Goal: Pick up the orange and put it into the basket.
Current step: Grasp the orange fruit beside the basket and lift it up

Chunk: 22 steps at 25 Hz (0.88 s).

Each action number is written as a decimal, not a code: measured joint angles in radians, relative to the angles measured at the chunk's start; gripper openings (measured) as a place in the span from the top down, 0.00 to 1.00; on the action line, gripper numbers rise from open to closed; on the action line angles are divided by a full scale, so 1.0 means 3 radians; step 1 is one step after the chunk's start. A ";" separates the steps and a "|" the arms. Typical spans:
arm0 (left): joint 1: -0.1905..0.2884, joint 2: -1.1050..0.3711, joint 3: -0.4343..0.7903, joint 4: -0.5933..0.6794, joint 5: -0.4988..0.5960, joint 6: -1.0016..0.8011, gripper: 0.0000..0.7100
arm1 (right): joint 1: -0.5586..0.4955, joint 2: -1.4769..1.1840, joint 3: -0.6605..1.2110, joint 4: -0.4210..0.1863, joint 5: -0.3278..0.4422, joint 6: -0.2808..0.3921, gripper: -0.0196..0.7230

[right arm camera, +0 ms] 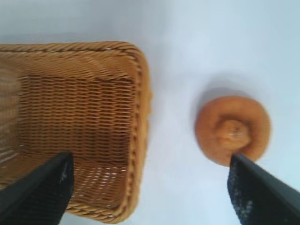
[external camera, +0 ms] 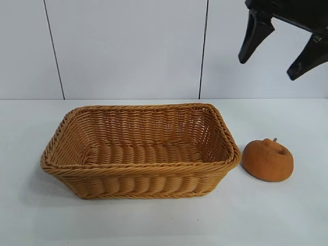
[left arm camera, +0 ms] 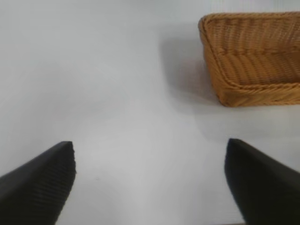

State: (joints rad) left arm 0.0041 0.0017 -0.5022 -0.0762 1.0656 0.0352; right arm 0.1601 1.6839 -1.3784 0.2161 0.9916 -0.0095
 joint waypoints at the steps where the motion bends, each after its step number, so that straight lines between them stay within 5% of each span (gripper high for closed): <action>1: 0.0000 -0.0015 0.0000 0.0000 0.0000 0.0000 0.13 | -0.0050 0.0004 0.0000 -0.0029 0.0013 0.0032 0.15; 22: 0.0000 -0.0021 0.0000 0.0003 0.0000 0.0000 0.13 | -0.0307 0.0988 -0.0006 0.0033 -0.0132 0.0032 0.15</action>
State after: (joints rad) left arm 0.0041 -0.0046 -0.5022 -0.0753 1.0656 0.0352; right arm 0.0680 1.9802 -1.3804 0.2261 0.9519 0.0000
